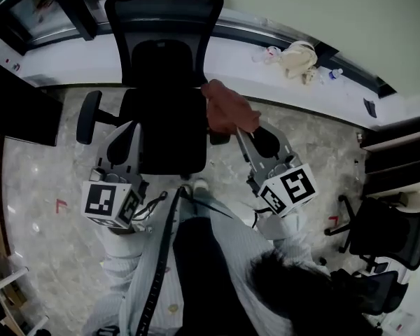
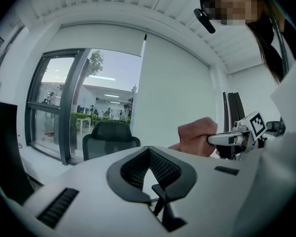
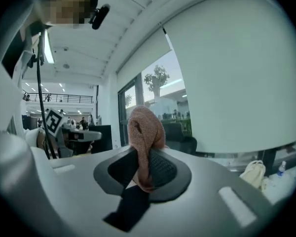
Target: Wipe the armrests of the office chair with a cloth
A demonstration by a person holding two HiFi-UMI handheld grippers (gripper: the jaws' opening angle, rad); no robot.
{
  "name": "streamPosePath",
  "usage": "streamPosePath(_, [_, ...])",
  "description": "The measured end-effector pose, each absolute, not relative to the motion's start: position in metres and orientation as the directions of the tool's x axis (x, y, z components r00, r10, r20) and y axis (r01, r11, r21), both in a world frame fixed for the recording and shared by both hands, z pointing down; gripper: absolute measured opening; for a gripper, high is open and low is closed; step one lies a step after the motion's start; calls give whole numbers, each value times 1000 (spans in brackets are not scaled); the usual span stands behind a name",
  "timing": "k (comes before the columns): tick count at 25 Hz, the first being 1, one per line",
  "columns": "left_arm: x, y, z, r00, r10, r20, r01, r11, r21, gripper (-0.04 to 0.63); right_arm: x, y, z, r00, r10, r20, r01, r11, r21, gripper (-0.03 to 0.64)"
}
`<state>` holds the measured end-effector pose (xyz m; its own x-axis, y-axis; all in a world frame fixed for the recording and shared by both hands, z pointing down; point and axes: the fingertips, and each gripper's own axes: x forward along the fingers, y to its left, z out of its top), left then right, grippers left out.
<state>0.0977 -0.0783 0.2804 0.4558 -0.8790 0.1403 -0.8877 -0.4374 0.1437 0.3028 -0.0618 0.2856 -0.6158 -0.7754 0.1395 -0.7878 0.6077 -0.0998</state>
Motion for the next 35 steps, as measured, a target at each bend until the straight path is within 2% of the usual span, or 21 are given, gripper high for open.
streamPosePath(3, [103,-78,263,456,-884,108,-888,-443,126,3,302,-50,248,-607,-793,62,-795,605,-39,57])
streamPosePath(9, [84,-68,253,383,-918,101,-922,-372,110,3,293,-51,239,-653,-755,52,-757,654,-14,55])
streamPosePath(16, [-31,-30,265,156,-979,134,-985,-145,94,3,207,-53,243,-768,-638,54,-640,767,-38,57])
streamPosePath(21, [-117,-12,270,79,-988,134,-992,-65,105,3,125,-48,247,-807,-585,81,-589,807,-39,57])
streamPosePath(26, [-214,-40,279,146,-978,151,-985,-130,112,3,30,-66,260,-760,-643,94,-649,758,-66,57])
streamPosePath(35, [-353,-107,278,450,-869,205,-892,-449,53,3,-137,-81,280,-558,-826,84,-827,544,-143,57])
